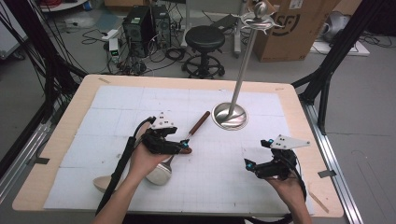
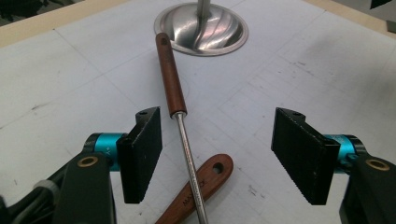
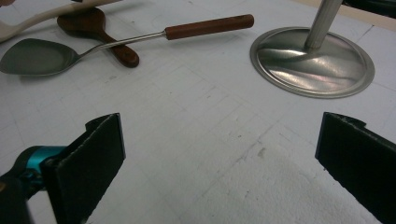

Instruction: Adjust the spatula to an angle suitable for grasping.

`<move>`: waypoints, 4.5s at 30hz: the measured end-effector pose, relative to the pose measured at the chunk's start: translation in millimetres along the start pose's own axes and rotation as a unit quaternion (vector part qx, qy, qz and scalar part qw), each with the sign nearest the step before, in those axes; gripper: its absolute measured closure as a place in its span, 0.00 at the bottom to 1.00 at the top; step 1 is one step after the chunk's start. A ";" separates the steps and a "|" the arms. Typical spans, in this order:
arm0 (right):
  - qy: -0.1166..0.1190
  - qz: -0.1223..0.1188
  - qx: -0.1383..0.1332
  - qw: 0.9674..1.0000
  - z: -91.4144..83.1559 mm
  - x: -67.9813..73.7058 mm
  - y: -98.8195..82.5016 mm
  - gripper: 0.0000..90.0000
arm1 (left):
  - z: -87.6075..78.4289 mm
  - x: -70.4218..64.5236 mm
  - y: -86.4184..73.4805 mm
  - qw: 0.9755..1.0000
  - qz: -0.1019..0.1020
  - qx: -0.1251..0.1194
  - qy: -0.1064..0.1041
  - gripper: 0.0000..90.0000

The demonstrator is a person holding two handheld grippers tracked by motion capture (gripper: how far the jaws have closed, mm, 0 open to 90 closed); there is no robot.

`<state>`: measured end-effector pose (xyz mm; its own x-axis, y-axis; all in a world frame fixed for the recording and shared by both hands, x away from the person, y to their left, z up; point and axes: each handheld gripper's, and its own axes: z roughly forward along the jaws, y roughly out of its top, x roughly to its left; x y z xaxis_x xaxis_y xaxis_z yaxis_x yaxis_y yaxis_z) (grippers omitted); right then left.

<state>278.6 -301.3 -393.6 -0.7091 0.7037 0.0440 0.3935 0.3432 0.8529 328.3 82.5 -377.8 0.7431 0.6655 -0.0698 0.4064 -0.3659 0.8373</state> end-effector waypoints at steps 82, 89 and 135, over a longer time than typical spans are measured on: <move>0.010 0.003 0.006 1.000 8.2 2.5 -1.2 0.00 | 67.7 10.9 -15.8 0.995 -0.046 0.083 0.011 0.93; 0.025 0.016 -0.009 1.000 12.6 7.1 2.7 0.00 | 54.4 6.4 -8.9 0.997 -0.040 0.062 0.000 0.93; 0.071 0.022 -0.071 0.995 54.0 41.9 73.1 0.35 | 13.5 -17.9 10.1 0.996 -0.041 -0.024 -0.082 0.93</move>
<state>309.3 -213.2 -357.4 -0.7721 0.6183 0.1468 0.3460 0.2152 0.9132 326.3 58.2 -375.4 0.7869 0.5755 -0.2225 0.4459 -0.2811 0.8498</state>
